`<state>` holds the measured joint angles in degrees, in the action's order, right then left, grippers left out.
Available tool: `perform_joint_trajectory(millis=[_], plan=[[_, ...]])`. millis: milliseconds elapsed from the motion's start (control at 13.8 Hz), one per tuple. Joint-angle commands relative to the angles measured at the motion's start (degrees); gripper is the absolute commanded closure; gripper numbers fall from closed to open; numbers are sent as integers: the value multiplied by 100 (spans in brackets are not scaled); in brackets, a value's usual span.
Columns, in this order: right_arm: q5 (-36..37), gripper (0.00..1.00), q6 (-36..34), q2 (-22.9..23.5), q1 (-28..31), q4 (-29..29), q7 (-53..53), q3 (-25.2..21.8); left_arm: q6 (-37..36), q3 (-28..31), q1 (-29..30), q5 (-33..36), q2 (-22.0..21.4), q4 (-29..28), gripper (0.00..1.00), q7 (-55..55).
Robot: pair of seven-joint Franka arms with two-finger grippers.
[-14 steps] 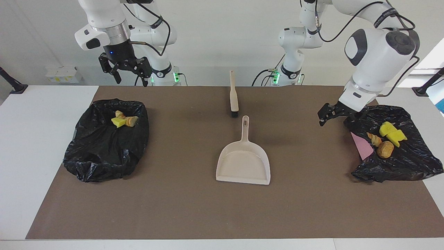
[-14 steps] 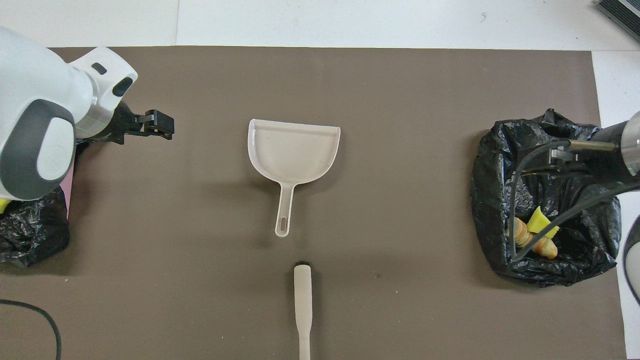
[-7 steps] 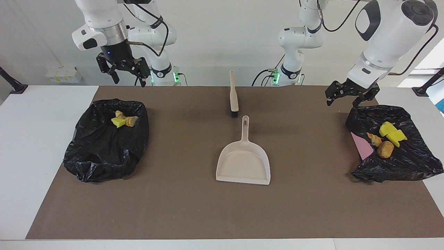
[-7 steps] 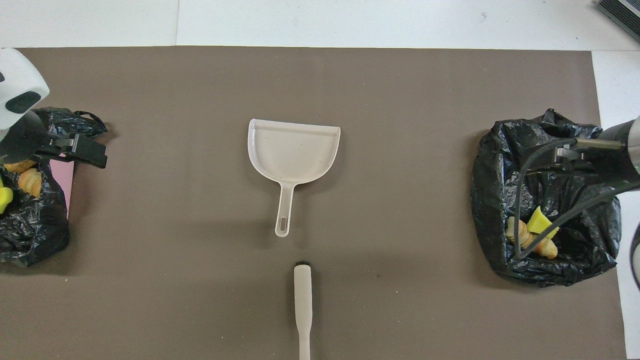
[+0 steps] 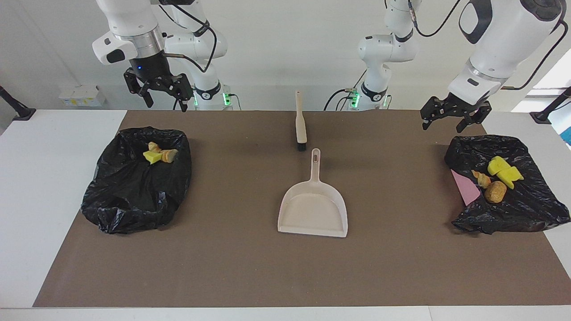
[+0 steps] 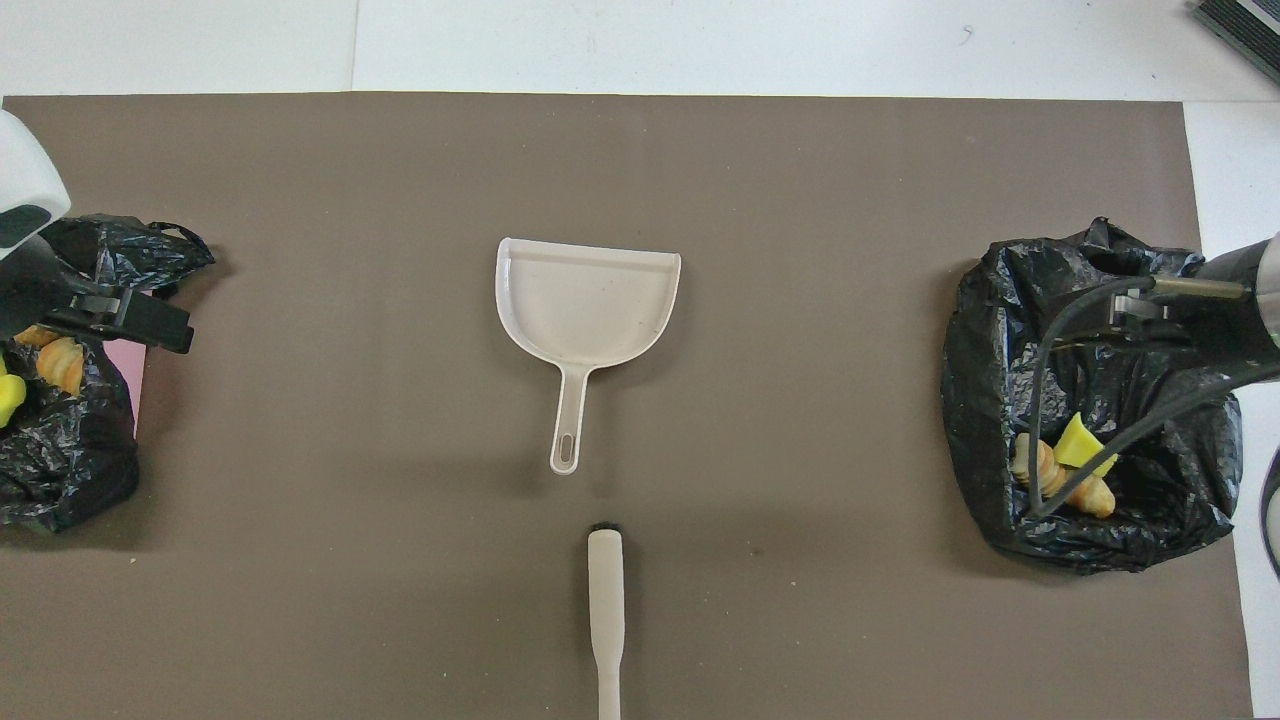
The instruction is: Sweep and dump trash in bin
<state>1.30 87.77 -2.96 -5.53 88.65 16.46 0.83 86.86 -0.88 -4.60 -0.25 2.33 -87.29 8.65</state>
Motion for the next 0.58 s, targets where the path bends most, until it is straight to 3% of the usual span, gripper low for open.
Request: perform_joint_trajectory(millis=[0,507], plan=[[-42,0,-40,-91,96,91,-108,40,-178,44,38,17,-30,81,0,287],[-42,0,-58,-91,96,91,-117,40,-152,36,38,16,-48,90,0,269]])
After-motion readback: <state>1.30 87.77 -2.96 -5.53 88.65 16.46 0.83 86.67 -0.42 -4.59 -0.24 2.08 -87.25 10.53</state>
